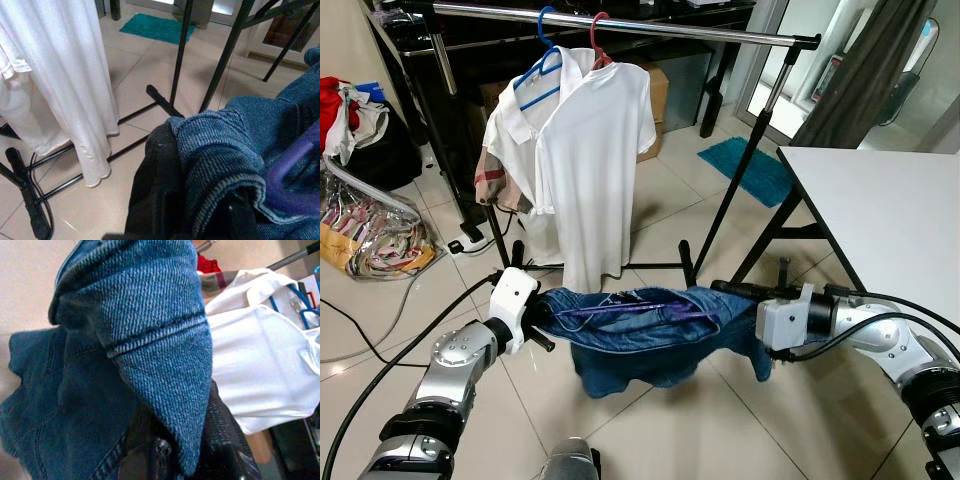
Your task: Hang hanger
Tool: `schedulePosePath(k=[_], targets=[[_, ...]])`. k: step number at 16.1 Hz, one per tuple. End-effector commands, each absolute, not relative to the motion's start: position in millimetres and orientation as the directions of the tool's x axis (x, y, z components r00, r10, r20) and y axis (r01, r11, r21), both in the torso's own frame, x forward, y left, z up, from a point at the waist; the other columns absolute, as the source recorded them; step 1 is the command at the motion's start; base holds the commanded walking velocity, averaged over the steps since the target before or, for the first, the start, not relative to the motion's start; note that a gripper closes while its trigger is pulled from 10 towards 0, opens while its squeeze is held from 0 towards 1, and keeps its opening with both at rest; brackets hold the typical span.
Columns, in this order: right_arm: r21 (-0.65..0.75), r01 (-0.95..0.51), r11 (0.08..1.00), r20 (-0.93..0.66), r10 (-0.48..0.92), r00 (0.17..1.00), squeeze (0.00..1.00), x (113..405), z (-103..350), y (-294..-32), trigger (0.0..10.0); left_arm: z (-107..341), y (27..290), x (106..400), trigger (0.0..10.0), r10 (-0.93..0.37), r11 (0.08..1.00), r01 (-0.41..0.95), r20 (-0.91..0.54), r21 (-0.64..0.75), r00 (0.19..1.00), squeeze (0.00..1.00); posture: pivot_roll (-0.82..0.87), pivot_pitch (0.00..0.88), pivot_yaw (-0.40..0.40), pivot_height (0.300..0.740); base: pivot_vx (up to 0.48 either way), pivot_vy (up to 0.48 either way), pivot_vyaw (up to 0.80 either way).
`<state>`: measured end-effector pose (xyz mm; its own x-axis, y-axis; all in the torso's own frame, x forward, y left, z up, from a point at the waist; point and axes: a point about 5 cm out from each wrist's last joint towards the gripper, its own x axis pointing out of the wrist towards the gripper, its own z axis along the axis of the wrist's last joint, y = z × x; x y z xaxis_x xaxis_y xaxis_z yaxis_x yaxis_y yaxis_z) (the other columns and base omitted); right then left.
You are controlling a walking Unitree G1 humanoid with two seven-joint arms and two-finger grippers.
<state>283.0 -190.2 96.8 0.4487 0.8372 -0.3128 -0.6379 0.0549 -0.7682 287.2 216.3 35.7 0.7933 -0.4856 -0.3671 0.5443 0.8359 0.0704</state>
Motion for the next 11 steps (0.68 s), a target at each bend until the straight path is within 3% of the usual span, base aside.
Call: schedulePosePath(k=[1, 3, 9, 11], targets=[[-0.787, -0.616, 0.032, -0.331, 0.821, 0.465, 0.00, 285.9, 101.0, -197.0, 10.0, 40.6, 216.1, 289.7, 10.0, -0.492, 0.831, 0.550, -0.351, 0.084, 0.797, 0.00, 0.30, 0.000, -0.053, 0.740, 0.000, 0.000, 0.00], [-0.820, -0.573, -0.019, -0.376, 0.771, 0.513, 0.00, 291.0, 97.3, -199.1, 10.0, 41.9, 216.8, 289.7, 10.0, -0.496, 0.828, 0.554, -0.347, 0.088, 0.796, 0.00, 0.30, 0.000, -0.053, 0.740, 0.000, 0.000, 0.00], [-0.870, -0.482, -0.102, -0.388, 0.744, 0.544, 0.00, 295.3, 95.3, -197.7, 10.0, 45.1, 214.6, 292.2, 10.0, -0.508, 0.818, 0.567, -0.341, 0.097, 0.791, 0.00, 0.30, 0.000, -0.047, 0.740, 0.000, 0.000, 0.00], [-0.867, -0.491, -0.084, -0.377, 0.755, 0.536, 0.00, 292.2, 93.9, -201.8, 10.0, 45.0, 214.6, 292.4, 10.0, -0.511, 0.802, 0.583, -0.358, 0.128, 0.781, 0.00, 0.30, 0.000, -0.048, 0.740, 0.000, 0.000, 0.00]])
